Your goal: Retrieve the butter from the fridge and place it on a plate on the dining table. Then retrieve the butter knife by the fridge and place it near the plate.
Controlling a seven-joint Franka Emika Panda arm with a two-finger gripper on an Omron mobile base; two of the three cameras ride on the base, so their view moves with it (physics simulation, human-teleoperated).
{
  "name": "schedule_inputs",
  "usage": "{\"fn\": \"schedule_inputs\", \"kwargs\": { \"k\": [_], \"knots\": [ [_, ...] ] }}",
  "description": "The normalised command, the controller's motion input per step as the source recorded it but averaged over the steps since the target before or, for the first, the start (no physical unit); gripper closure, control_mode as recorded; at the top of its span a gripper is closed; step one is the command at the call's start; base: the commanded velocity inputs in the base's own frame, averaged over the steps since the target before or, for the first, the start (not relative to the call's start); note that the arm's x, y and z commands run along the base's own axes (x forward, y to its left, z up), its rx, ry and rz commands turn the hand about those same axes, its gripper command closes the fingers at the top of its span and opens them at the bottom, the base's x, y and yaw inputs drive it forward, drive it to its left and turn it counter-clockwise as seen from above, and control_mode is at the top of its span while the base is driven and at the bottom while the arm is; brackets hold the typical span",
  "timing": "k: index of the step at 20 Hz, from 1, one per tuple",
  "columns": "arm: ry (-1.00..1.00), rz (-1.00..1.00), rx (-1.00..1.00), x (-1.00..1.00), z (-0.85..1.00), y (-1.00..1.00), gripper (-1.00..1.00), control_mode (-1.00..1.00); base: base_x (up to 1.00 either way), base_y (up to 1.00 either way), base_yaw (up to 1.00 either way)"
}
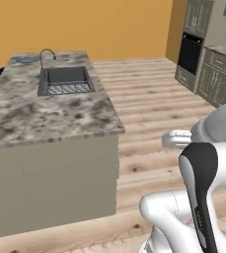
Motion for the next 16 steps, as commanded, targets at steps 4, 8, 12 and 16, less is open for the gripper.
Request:
{"fn": "schedule_inputs", "kwargs": {
  "k": [4,8,12,16],
  "knots": [
    [0.0,0.0,0.0,0.0,0.0,0.0,1.0,1.0,0.0,1.0,0.0],
    [0.0,0.0,0.0,0.0,0.0,0.0,1.0,1.0,0.0,1.0,0.0],
    [0.0,0.0,0.0,0.0,0.0,0.0,1.0,1.0,0.0,1.0,0.0],
    [0.0,0.0,0.0,0.0,0.0,0.0,1.0,1.0,0.0,1.0,0.0]
  ]
}}
